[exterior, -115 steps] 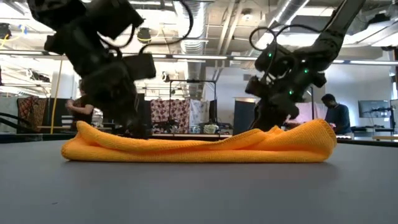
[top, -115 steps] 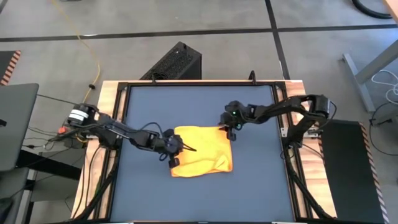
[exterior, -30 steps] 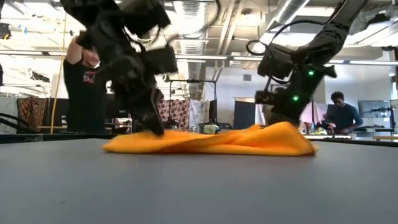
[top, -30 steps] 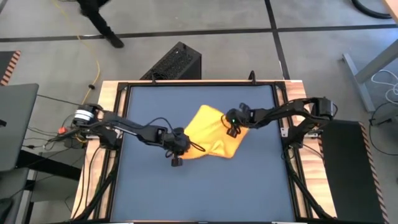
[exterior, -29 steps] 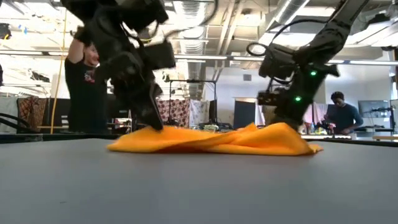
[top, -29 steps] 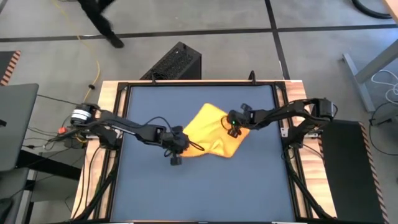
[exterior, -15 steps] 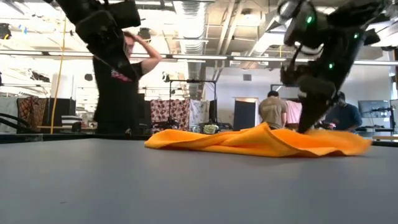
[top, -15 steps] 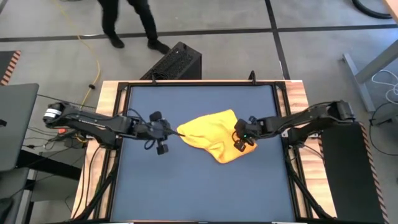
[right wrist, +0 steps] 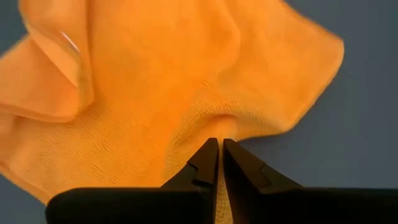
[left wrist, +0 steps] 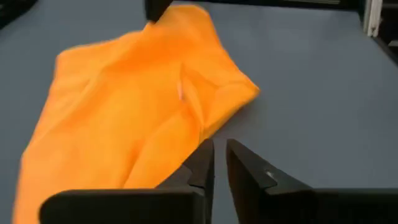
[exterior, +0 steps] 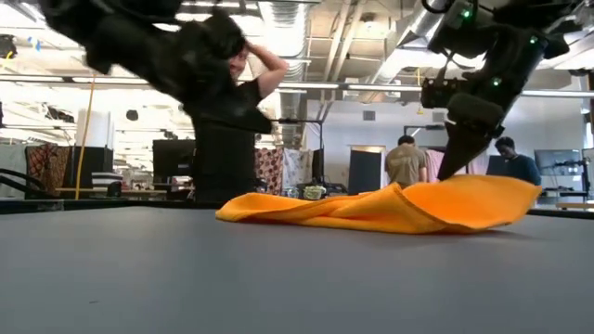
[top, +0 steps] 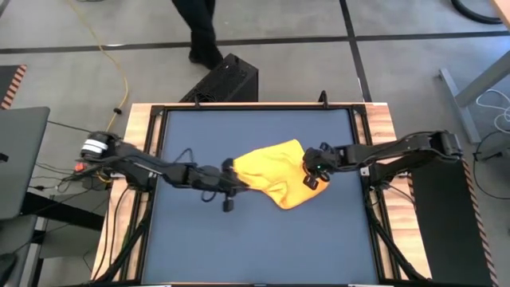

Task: Roll towel into tight, uniform cylinder
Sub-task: Roll the orange microfiber towel

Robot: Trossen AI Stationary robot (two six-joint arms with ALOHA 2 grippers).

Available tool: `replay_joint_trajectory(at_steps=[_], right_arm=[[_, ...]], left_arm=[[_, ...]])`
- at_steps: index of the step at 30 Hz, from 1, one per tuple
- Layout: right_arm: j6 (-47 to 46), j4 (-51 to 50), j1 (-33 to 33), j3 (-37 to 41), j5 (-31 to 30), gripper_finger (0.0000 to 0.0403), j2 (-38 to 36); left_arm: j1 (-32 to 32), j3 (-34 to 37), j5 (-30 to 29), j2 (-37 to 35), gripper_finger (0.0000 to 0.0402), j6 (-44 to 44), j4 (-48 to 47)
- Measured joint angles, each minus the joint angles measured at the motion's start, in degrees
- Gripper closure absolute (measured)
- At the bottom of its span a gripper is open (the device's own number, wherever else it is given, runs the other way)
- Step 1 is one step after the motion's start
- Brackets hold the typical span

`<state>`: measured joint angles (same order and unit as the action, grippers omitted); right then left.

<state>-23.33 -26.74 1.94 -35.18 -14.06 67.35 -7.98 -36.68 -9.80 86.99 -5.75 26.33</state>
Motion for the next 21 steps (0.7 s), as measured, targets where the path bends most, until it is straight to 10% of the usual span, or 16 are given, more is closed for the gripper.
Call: replay_joint_trajectory(at_steps=[9, 21], right_arm=[[-0.37, -0.88, -0.02, -0.09, 0.13, 0.0351, 5.98], [2.61, -2.93, -0.29, -0.09, 0.52, 0.0351, 12.33]], left_arm=[[3.94, -29.51, 1.27, 20.49, 0.0270, 9.26, -18.51], [5.92, -54.77, 2.07, 36.89, 0.0264, 19.70, -41.54]])
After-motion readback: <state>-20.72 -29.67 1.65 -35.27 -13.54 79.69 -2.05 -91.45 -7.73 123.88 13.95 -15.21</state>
